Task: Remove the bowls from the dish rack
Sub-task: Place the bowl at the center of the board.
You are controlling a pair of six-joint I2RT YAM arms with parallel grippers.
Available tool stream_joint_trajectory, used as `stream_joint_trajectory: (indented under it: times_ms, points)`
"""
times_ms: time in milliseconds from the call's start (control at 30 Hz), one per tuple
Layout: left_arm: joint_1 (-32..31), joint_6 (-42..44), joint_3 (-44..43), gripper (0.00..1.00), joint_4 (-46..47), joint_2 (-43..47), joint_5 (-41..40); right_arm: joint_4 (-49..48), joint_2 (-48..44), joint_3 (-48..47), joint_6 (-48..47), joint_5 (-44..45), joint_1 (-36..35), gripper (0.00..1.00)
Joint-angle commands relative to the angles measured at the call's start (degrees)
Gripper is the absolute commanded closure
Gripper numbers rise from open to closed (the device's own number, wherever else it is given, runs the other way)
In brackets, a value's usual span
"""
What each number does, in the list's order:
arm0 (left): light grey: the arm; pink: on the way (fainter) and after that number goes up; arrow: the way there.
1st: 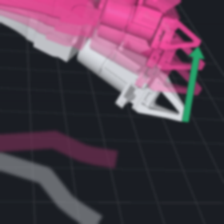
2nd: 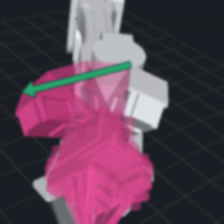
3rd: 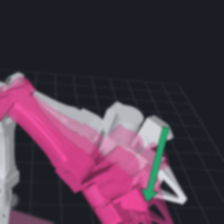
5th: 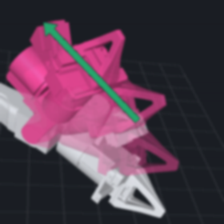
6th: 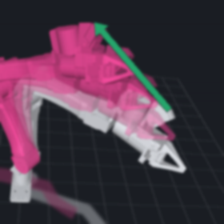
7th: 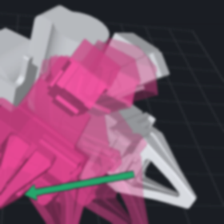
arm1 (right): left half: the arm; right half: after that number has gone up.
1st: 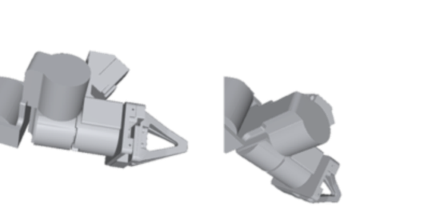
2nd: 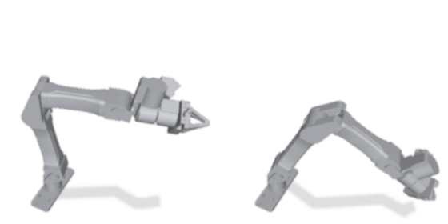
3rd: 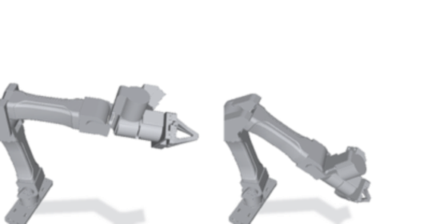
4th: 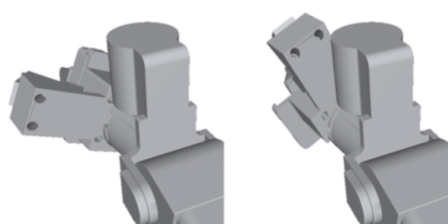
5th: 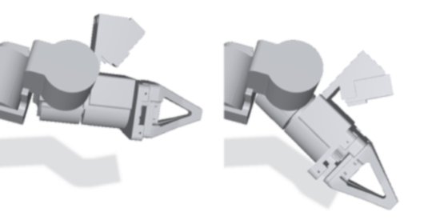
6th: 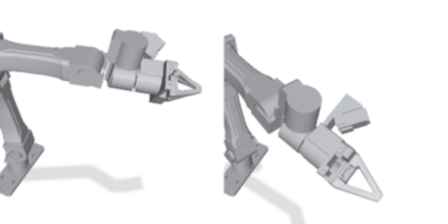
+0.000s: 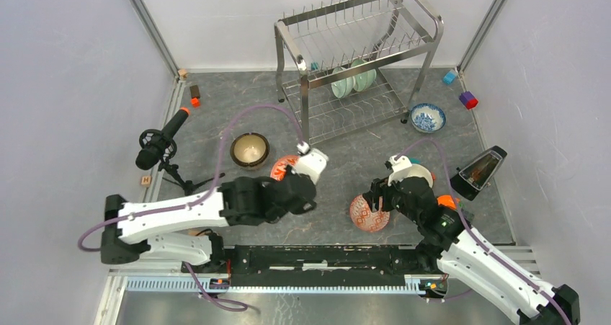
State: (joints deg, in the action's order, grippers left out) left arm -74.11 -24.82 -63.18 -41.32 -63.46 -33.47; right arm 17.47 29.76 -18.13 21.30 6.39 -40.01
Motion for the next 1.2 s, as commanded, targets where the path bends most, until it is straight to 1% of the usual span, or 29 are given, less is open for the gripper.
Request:
stream_joint_trajectory:
  times_ms: [0, 133, 233, 433, 567, 867, 1100, 1133, 1167]
  points:
    - [-5.99, 2.74, -0.47, 0.98, -0.57, -3.89, -8.29, -3.13, 0.61, 0.84, 1.89, -0.97, 0.15, 0.31]
    - [-8.61, 4.64, 2.49, 0.98, 2.35, -7.10, -3.07, -3.06, 0.93, 0.00, 2.67, -0.95, 0.16, 0.31]
    - [-9.24, 4.54, 2.72, 0.98, 2.07, -10.76, 1.68, -3.28, 0.98, -0.06, 2.88, -0.99, 0.18, 0.30]
    - [-9.51, 4.19, 3.90, 0.98, 2.27, -16.49, 5.22, -2.11, 0.94, -0.66, 2.68, -1.47, 0.11, 0.30]
    - [-9.76, 3.16, 4.47, 0.98, 4.38, -20.14, 5.81, -1.43, -0.13, -0.70, 2.69, -1.47, 0.17, 0.31]
    - [-10.87, 1.92, 2.40, 0.98, 6.23, -28.91, 3.06, 0.18, -2.53, -0.62, 2.92, -0.32, 0.14, 0.30]
    - [-11.57, 0.99, 1.36, 0.98, 7.49, -31.46, 4.09, 1.23, -3.73, -0.06, 2.98, 0.29, 0.16, 0.30]
    - [-11.73, 0.99, 1.18, 0.97, 7.45, -31.47, 4.27, 1.25, -3.84, -0.02, 2.93, 0.34, 0.13, 0.30]
    - [-11.90, 1.01, 0.97, 0.93, 7.47, -31.38, 4.52, 1.26, -3.91, -0.07, 2.77, 0.21, 0.22, 0.30]
